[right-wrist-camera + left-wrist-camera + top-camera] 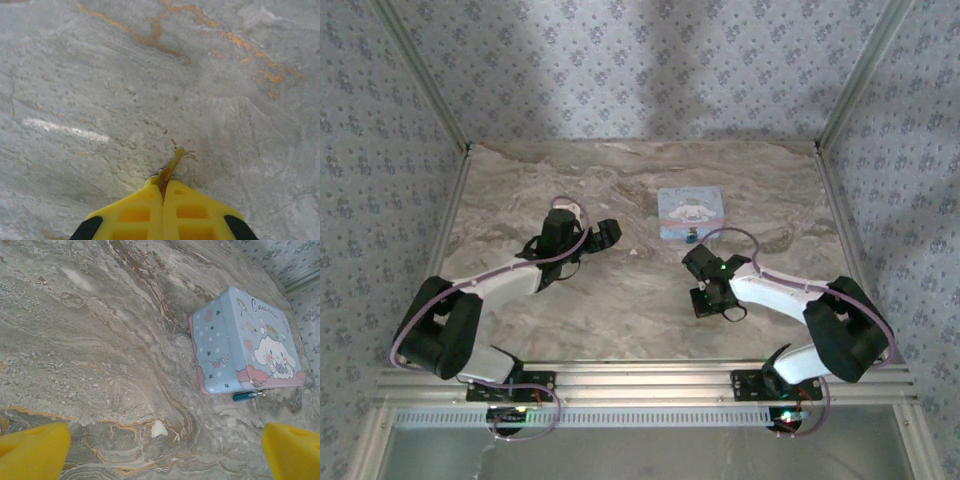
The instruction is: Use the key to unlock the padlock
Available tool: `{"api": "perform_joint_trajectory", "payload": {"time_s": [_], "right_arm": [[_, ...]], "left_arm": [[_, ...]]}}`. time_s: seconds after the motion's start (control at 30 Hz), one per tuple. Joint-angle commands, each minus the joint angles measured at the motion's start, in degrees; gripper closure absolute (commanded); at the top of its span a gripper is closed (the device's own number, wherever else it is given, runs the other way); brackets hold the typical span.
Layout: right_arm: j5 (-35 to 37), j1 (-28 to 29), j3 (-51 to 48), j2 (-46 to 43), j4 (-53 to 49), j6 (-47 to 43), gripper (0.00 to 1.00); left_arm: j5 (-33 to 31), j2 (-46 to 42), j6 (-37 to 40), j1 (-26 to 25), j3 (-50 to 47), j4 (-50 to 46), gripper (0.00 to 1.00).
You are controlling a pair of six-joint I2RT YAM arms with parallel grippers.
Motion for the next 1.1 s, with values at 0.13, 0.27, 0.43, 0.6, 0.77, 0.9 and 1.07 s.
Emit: {"api": "perform_joint_trajectory", "payload": {"time_s": [0.13,0.27,0.43,0.6,0.77,0.9,1.07], "right_arm": [[1.53,0.55,0.4,-1.25,-2.8,0.67,1.0],[2.89,0.46,0.52,-4.99,-0.35,-0.56,1.0],[4.49,0.25,0.91,-10.29,6.14,-4.73,1.0],[6.05,-0.44,-0.27,-16.73,15.81,-12.93,1.0],[2.29,-1.58,-3.48,-23.35,29.9,-20.76,1.0],[-1.21,-2.24,-4.57,-25.42,38.27,-25.87,1.0],[-3.55,-2.18,-2.95,-23.89,42.06,-26.54,1.0]], "left_arm": [[0.52,-4.55,-1.76,2.01,-0.29,-0.8,0.02],[3.69,-6.17,-5.35,3.58,-0.8,-0.63,0.02],[8.74,-7.29,-9.12,3.75,0.29,-1.43,0.02],[15.36,-7.43,-12.73,3.49,2.04,-0.45,0.05],[20.27,-7.34,-13.42,0.96,4.26,2.57,0.09],[23.87,-5.75,-12.85,-2.06,6.37,6.1,0.15],[27.13,-2.51,-12.64,-5.5,9.06,10.13,0.21]]}}
